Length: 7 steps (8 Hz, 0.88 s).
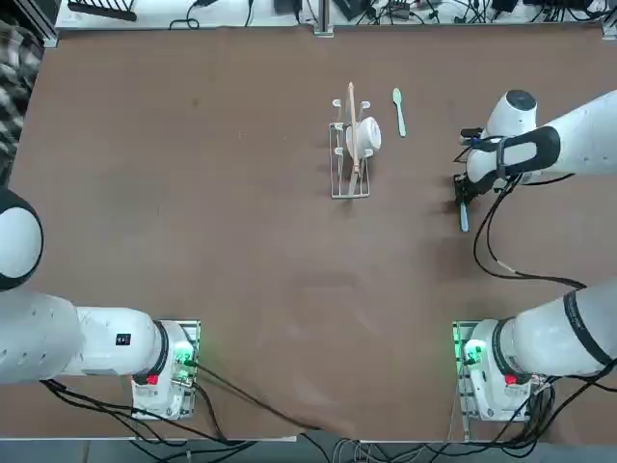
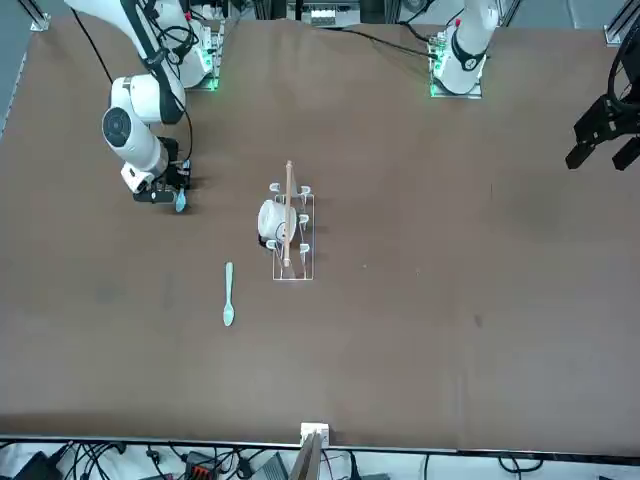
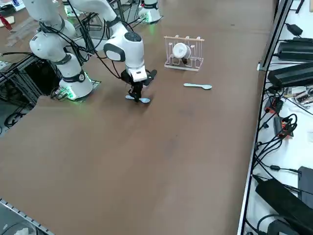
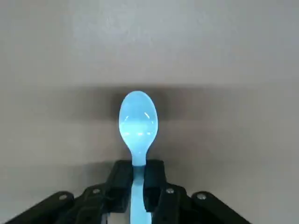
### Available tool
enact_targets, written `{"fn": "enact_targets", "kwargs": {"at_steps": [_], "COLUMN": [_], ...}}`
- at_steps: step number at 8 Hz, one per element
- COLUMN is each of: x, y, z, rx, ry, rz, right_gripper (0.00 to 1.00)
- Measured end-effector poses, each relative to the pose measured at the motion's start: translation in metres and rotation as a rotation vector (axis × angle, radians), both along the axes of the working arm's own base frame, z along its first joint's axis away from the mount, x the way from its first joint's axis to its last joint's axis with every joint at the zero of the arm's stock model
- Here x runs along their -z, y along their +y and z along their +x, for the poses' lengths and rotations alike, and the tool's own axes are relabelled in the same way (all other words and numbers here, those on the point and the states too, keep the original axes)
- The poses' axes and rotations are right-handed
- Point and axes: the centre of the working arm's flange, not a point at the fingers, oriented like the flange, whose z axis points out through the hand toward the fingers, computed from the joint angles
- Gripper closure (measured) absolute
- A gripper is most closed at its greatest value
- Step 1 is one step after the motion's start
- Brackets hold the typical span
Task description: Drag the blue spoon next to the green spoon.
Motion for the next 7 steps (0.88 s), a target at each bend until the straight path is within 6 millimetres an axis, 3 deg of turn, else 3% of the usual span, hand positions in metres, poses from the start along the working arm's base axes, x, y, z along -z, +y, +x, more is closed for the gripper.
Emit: {"fn": "enact_targets", "kwargs": {"at_steps": [4, 7], "x": [-0.025, -0.068], "y": [0.012, 0.026], "z": [0.036, 0.087], "rx": [-0.019, -0.036], "ry": [-0.086, -0.145], "rz": [0.008, 0.014], "right_gripper": [0.82, 0.83]}}
